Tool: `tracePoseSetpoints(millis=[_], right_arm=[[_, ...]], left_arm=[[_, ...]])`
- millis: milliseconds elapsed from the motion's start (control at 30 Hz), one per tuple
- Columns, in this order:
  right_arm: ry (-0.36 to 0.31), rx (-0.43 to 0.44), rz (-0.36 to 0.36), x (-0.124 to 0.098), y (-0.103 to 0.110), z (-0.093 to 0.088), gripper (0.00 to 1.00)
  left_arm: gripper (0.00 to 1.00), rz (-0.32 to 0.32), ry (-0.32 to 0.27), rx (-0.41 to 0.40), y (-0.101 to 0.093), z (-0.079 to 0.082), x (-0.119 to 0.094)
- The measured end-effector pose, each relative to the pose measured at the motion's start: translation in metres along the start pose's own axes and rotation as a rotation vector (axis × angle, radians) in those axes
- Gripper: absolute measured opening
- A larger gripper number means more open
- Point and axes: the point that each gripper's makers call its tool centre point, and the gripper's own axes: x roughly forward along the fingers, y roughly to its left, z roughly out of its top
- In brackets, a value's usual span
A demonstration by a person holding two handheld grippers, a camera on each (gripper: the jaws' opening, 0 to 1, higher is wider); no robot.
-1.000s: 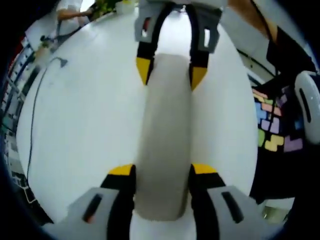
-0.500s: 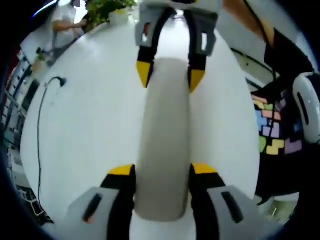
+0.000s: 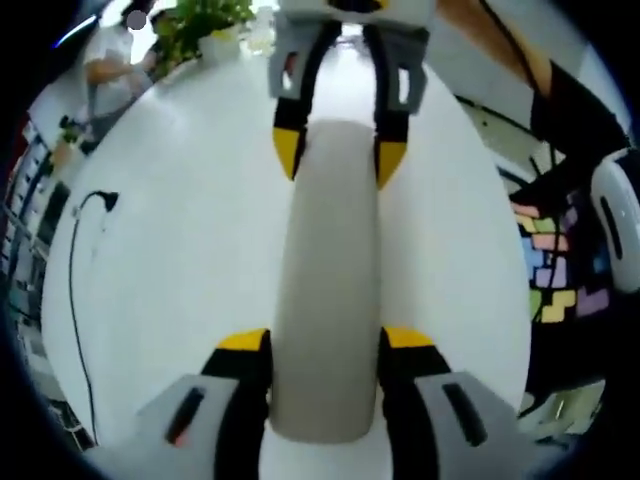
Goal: Arrange the utensils inside the cutlery case until each visible utensil rests in its matching compartment.
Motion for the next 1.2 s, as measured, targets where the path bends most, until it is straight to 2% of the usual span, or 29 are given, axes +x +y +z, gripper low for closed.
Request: tracePoseSetpoints(millis=[33,200,433,633,733,833,967,1033,1200], right_arm=[[0.002,0.005,0.003,-0.001,-0.007,-0.003,0.43],[-0.002,0.027,0.013,0.002,-0.01,-0.01,0.43],[0.013,0.034,0.04,0.006,-0.022,-0.013,0.43],[0.034,0.044,0.058,0.005,-0.028,-0.012,0.43],[0.045,0.047,0.057,0.007,-0.017,-0.014,0.43],[0.045,0.052,0.056,0.006,-0.019,-0.015,0.44],[0.035,0.05,0.057,0.006,-0.019,-0.015,0.44],[0.039,0.051,0.056,0.006,-0.016,-0.015,0.44],[0.042,0.046,0.058,0.004,-0.031,-0.014,0.44]], left_arm=[[0.45,-0.002,0.0,0.006,-0.001,0.002,0.003],[0.45,-0.015,0.007,0.019,-0.011,0.001,0.012],[0.45,-0.028,0.028,0.018,-0.031,-0.008,0.024],[0.44,-0.041,0.05,0.019,-0.022,-0.01,0.026],[0.44,-0.048,0.049,0.016,-0.025,-0.012,0.025],[0.45,-0.049,0.052,0.019,-0.024,-0.012,0.026],[0.45,-0.044,0.07,0.01,-0.003,-0.007,0.024],[0.45,-0.045,0.075,0.011,0.002,-0.005,0.023],[0.45,-0.047,0.076,0.014,0.009,-0.003,0.022]])
